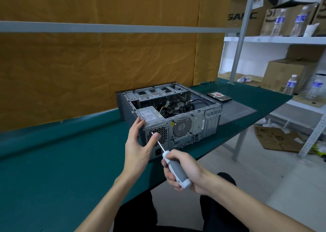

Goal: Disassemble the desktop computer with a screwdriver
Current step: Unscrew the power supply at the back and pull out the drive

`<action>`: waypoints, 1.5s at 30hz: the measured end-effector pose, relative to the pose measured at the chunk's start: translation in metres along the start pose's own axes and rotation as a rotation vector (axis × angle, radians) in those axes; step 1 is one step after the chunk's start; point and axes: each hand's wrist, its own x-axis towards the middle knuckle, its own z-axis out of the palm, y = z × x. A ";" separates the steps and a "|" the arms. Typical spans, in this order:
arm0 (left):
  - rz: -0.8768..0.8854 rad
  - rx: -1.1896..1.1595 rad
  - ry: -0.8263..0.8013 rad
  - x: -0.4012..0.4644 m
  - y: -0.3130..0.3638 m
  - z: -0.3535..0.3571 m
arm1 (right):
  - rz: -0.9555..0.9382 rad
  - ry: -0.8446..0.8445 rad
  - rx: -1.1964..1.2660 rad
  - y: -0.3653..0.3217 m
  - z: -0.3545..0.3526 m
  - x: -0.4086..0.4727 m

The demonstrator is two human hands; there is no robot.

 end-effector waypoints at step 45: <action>-0.747 -0.534 -0.219 0.038 0.027 -0.005 | 0.083 0.199 -0.052 -0.047 0.032 0.031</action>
